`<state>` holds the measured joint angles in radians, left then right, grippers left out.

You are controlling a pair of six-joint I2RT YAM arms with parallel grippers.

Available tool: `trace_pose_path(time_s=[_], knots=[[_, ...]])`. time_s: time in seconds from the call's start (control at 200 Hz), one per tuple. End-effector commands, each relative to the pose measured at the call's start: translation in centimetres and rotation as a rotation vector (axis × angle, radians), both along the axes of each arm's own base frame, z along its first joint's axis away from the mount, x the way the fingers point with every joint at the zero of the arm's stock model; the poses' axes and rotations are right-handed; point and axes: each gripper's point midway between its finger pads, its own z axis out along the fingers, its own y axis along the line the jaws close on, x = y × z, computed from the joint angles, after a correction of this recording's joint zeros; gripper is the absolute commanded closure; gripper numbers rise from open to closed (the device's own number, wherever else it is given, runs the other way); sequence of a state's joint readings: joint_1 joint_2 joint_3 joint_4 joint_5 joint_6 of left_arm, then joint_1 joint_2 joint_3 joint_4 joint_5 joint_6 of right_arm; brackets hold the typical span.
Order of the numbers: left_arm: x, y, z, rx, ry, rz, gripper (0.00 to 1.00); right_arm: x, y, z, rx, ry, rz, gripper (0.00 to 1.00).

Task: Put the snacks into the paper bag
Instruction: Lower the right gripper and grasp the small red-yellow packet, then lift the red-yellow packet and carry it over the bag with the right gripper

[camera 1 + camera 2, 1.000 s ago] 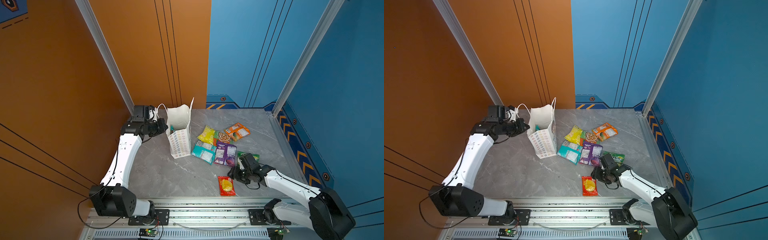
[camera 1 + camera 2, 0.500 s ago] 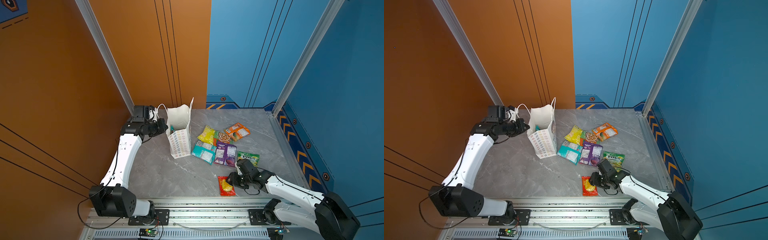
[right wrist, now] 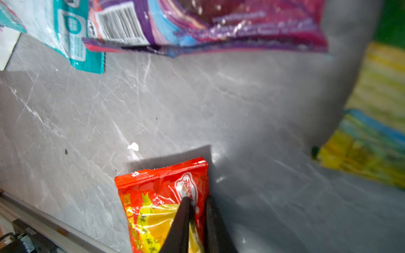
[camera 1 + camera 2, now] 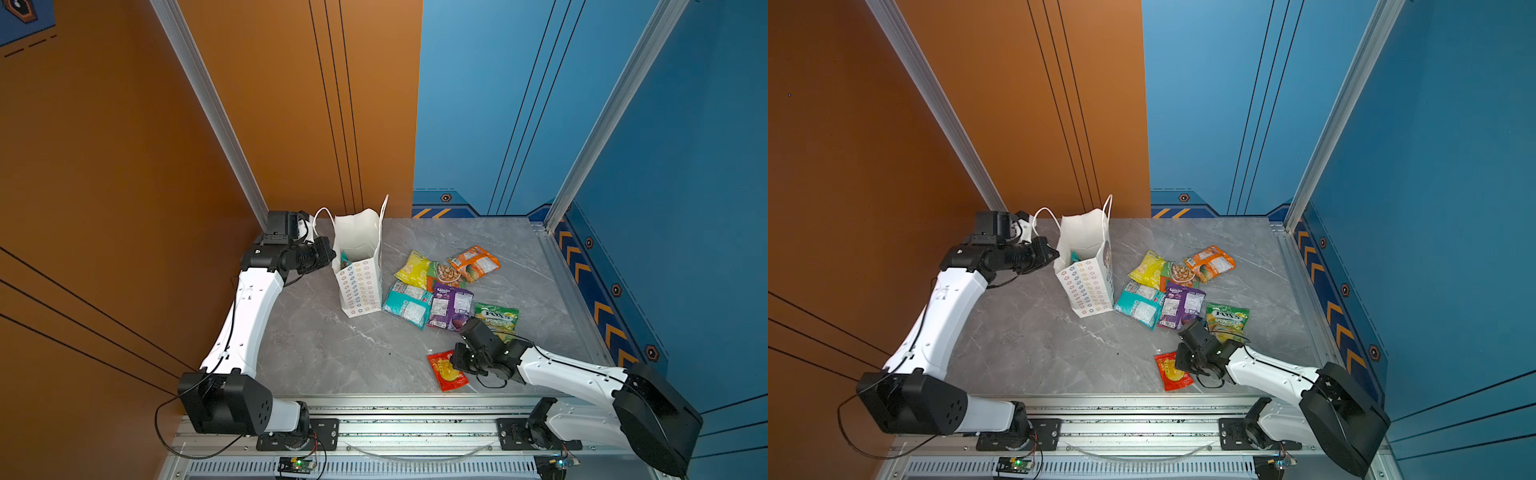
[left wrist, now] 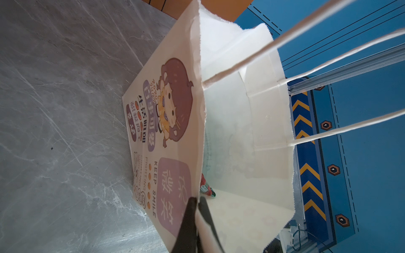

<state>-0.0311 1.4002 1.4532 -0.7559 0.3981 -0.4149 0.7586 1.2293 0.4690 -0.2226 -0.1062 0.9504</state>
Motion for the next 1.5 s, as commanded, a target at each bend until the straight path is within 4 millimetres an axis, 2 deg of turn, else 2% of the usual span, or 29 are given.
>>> trace_pose_path(time_s=[0.0, 0.085, 0.19, 0.325, 0.445, 0.631, 0.741, 0.931, 1.026, 1.101, 1.281, 1.346, 1.356, 1.381, 1.492], knots=[[-1.0, -0.2, 0.4, -0.015, -0.005, -0.021, 1.00, -0.8, -2.4, -2.1, -0.135, 0.048, -0.022, 0.92], [-1.0, -0.2, 0.4, -0.015, -0.004, -0.021, 1.00, -0.4, -2.1, -1.3, -0.131, 0.030, -0.010, 1.00], [-1.0, -0.1, 0.5, -0.014, -0.006, -0.021, 1.00, 0.4, -1.8, 0.5, -0.126, -0.006, -0.006, 1.00], [-1.0, -0.1, 0.5, -0.014, -0.008, -0.021, 1.00, 2.2, -0.7, 4.6, -0.068, -0.089, -0.003, 1.00], [-0.9, -0.1, 0.5, -0.016, -0.008, -0.020, 1.00, 4.3, 0.3, 9.5, -0.019, -0.190, 0.008, 1.00], [-1.0, -0.2, 0.6, -0.019, -0.008, -0.025, 1.00, 7.5, 2.5, 15.0, 0.026, -0.314, 0.051, 1.00], [-1.1, -0.2, 0.6, -0.019, -0.010, -0.026, 1.00, 9.5, 4.6, 18.6, 0.070, -0.393, 0.088, 1.00], [-1.0, -0.2, 0.7, -0.025, -0.011, -0.025, 1.00, 13.1, 8.3, 27.5, 0.187, -0.590, 0.135, 1.00], [-1.0, -0.3, 0.7, -0.028, -0.009, -0.028, 1.00, 13.7, 10.7, 31.7, 0.242, -0.677, 0.184, 1.00], [-1.0, -0.3, 0.8, -0.029, -0.012, -0.027, 1.00, 14.0, 12.6, 34.3, 0.267, -0.733, 0.226, 1.00], [-0.9, -0.3, 0.8, -0.030, -0.009, -0.026, 1.00, 14.8, 16.7, 38.3, 0.333, -0.805, 0.303, 1.00], [-0.9, -0.2, 0.8, -0.029, -0.011, -0.024, 1.00, 15.3, 18.1, 38.8, 0.345, -0.818, 0.325, 1.00], [-0.9, -0.2, 0.8, -0.030, -0.010, -0.023, 1.00, 15.3, 18.3, 39.7, 0.357, -0.832, 0.326, 1.00], [-0.9, -0.2, 0.9, -0.029, -0.012, -0.023, 1.00, 15.5, 18.8, 40.3, 0.368, -0.846, 0.330, 1.00], [-0.9, -0.2, 0.9, -0.030, -0.011, -0.021, 1.00, 16.9, 21.0, 40.8, 0.383, -0.860, 0.346, 1.00]])
